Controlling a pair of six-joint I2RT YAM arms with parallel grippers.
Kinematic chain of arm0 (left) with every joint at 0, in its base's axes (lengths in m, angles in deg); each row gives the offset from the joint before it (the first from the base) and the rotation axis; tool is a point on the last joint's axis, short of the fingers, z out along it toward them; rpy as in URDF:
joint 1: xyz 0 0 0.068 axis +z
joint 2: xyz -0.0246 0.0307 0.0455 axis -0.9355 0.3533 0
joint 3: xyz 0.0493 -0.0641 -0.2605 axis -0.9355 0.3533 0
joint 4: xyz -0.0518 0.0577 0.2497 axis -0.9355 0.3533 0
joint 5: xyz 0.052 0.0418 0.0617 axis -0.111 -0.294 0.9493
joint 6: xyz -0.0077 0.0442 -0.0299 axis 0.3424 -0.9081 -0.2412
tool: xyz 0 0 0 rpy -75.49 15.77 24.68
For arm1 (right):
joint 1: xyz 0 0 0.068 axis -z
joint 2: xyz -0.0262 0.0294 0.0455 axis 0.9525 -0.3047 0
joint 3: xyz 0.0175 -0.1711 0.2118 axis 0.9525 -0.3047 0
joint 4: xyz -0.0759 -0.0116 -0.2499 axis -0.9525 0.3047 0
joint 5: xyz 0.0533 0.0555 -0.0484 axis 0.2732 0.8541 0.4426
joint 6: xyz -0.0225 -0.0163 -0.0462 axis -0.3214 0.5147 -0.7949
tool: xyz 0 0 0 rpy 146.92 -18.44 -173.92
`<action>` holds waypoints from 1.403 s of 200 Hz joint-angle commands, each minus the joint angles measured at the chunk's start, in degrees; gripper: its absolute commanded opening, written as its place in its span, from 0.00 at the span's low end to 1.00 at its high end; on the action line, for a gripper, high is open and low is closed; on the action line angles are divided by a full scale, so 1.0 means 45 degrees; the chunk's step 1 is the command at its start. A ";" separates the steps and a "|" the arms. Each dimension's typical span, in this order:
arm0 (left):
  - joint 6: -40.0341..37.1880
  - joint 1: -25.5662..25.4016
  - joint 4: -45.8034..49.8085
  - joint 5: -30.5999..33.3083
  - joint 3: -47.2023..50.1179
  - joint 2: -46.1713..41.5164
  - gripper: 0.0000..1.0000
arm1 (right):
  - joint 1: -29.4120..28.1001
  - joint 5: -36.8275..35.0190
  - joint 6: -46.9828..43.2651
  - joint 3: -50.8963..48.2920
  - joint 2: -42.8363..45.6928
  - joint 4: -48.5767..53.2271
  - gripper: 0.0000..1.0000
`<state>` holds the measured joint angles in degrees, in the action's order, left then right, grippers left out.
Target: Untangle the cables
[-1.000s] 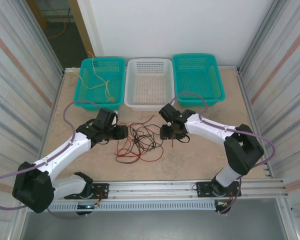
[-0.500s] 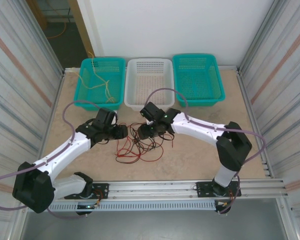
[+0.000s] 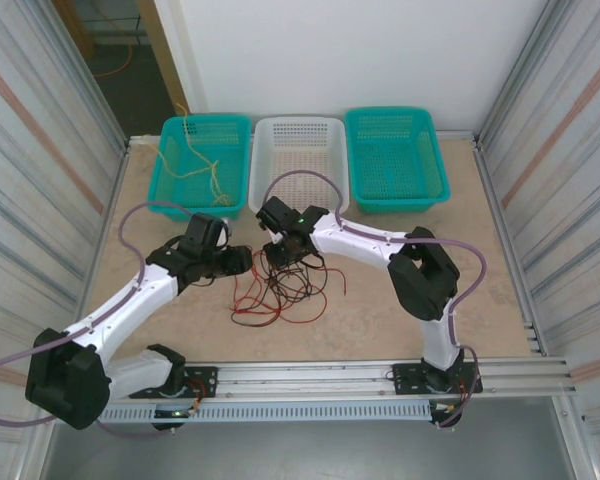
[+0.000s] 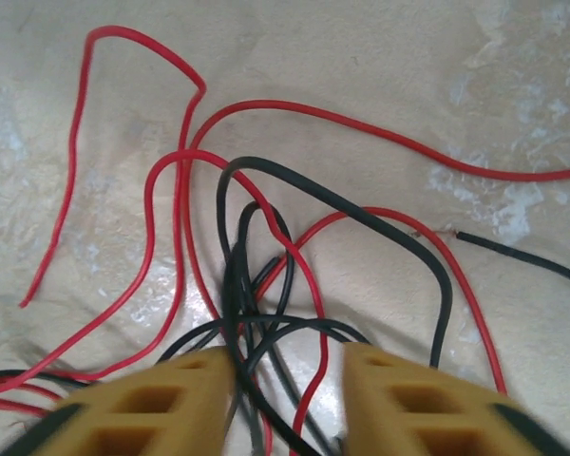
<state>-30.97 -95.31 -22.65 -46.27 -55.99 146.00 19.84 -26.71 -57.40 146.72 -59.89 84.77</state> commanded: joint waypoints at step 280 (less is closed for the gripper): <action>-0.0002 -0.0336 -0.1374 -0.1227 -0.2420 -0.1595 0.61 | 0.2175 0.1009 0.0991 0.0297 1.1258 -0.0613 0.01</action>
<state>-27.24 -97.78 -30.96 -50.58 -62.03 143.05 28.95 -24.88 -54.71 147.64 -9.56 83.79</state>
